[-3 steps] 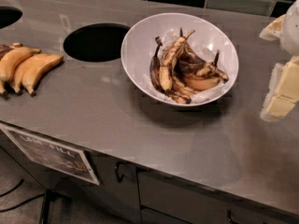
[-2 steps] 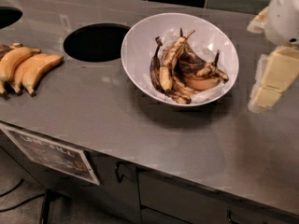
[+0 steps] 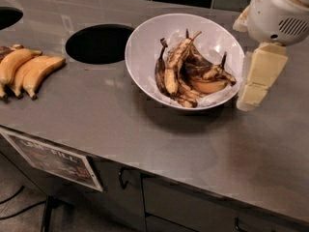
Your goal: Pick banana from white bowl
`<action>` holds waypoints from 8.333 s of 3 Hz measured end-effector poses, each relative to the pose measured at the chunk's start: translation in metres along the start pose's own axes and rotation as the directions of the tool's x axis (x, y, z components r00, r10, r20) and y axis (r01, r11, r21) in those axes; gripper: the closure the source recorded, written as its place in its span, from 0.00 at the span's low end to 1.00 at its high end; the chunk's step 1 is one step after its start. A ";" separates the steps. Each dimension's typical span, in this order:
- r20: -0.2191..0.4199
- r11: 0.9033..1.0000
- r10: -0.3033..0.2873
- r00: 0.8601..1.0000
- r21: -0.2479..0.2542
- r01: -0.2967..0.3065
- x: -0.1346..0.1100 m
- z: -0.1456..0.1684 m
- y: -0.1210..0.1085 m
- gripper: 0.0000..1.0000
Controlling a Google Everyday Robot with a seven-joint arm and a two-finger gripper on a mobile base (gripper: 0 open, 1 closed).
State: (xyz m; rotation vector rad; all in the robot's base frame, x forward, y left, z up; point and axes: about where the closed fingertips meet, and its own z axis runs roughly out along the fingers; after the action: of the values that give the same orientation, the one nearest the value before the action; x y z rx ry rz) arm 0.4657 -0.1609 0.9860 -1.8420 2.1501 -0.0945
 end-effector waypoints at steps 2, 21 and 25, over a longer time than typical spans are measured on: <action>0.025 0.999 -0.031 0.999 -0.017 0.031 -0.021 0.012 -0.018 0.00; -0.095 0.994 0.061 0.994 -0.080 -0.069 -0.025 0.087 -0.064 0.40; -0.119 0.989 0.031 0.992 -0.137 -0.047 -0.033 0.100 -0.054 0.46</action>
Offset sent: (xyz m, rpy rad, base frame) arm 0.0356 0.0300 -0.0162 0.0125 0.0677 0.0649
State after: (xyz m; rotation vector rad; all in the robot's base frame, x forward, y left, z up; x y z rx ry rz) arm 0.5488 -0.1232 0.9104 -1.9129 2.3253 -0.0441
